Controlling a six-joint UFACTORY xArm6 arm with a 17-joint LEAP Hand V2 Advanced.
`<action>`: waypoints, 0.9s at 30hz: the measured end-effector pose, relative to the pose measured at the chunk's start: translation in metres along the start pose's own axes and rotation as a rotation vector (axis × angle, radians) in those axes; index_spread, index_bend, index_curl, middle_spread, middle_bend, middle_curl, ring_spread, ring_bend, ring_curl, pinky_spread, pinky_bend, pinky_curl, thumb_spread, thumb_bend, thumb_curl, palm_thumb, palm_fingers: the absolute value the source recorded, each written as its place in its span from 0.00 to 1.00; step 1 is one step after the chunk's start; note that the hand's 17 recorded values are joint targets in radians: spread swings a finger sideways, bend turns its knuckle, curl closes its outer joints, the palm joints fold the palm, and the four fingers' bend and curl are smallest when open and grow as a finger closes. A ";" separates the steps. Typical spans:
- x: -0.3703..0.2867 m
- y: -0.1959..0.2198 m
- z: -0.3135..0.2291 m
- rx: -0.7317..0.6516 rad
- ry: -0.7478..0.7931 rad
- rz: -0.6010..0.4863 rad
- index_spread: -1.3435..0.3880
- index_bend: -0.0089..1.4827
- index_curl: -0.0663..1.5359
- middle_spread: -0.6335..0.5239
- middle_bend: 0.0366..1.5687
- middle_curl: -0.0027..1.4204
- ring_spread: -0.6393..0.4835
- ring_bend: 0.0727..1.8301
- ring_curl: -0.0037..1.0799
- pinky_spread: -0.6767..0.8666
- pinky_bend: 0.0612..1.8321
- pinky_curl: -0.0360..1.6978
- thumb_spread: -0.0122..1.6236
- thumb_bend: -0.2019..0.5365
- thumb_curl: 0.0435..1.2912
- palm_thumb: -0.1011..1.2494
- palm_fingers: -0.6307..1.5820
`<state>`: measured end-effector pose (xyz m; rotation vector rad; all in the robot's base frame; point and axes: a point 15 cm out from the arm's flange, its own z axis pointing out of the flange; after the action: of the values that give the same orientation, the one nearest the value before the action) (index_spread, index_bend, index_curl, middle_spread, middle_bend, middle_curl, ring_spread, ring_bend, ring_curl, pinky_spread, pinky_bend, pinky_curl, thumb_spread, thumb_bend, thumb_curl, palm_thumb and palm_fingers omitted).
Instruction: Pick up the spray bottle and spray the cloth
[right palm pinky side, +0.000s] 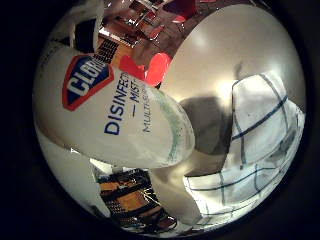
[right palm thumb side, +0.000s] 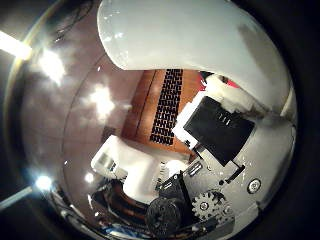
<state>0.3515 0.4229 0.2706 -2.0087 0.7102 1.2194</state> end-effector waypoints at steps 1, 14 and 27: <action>0.001 0.001 0.001 -0.005 -0.001 0.000 0.66 0.74 0.55 0.45 0.84 0.51 0.39 0.71 0.68 0.31 0.55 0.74 0.48 0.23 0.67 0.73 0.80; 0.014 0.017 -0.001 -0.073 0.063 -0.017 0.59 0.17 0.46 0.46 0.59 0.44 0.36 0.69 0.57 0.16 0.53 0.54 0.49 0.23 0.55 0.68 0.58; 0.005 0.013 -0.034 -0.047 0.130 -0.056 0.59 0.15 0.35 0.48 0.35 0.36 0.42 0.48 0.44 0.56 0.29 0.46 0.66 0.24 0.32 0.55 0.34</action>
<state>0.3620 0.3877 0.2744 -2.1471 0.6888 1.0903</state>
